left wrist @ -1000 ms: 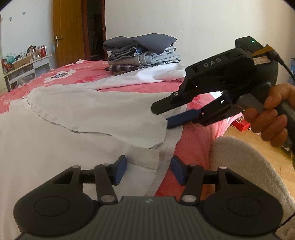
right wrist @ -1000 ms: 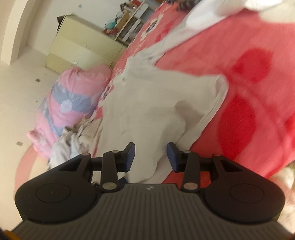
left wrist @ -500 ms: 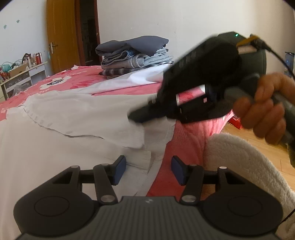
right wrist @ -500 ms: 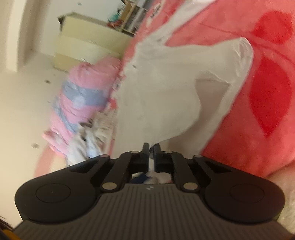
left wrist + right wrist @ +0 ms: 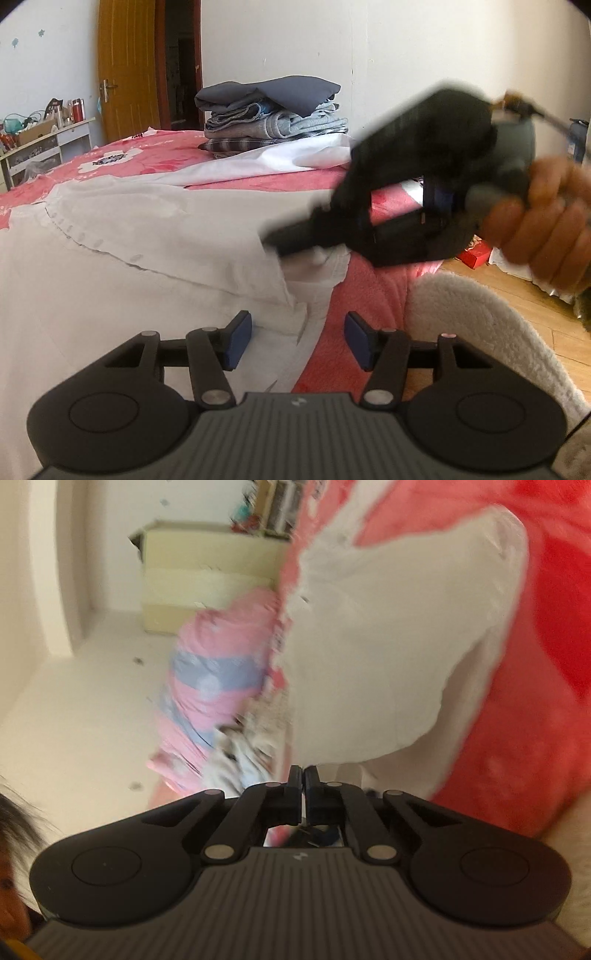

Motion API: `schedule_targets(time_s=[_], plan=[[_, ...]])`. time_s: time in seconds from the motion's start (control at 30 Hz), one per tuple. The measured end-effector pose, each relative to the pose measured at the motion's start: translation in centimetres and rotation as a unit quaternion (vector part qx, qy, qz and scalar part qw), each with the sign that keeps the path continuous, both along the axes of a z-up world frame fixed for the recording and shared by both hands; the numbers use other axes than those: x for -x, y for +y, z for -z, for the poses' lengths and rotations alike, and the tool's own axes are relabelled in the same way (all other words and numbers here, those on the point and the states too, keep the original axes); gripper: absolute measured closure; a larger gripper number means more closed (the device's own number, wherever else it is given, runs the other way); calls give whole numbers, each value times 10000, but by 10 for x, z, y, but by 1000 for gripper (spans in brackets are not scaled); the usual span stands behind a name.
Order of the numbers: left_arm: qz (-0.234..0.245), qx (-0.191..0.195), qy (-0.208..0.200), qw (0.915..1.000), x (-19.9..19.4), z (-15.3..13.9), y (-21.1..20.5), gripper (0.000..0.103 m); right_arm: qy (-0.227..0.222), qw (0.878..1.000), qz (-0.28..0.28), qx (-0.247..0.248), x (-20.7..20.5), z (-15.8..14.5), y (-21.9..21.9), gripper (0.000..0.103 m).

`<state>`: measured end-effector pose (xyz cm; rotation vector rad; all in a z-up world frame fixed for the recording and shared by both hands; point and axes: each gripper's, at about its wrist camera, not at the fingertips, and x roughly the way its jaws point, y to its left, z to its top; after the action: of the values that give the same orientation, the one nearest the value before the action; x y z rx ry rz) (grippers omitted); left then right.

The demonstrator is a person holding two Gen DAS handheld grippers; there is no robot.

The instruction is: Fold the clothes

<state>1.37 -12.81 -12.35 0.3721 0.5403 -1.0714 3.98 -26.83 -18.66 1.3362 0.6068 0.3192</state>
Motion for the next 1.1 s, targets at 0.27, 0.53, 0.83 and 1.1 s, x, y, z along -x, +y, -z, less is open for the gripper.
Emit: schedule_targets(time_s=[0.27, 0.53, 0.83, 1.1], plan=[[-168, 246, 152, 9994, -8, -30, 25, 46, -116, 9995, 110, -268, 11, 9, -5, 103], [-219, 217, 146, 9994, -9, -32, 18, 46, -138, 9909, 18, -1336, 11, 30, -7, 103], [-73, -33, -145, 9999, -4, -26, 3, 46, 149, 9994, 71, -306, 15, 12, -8, 95], [-56, -141, -399, 9991, -2, -22, -1, 47, 107, 9882, -183, 1517, -7, -16, 16, 88]])
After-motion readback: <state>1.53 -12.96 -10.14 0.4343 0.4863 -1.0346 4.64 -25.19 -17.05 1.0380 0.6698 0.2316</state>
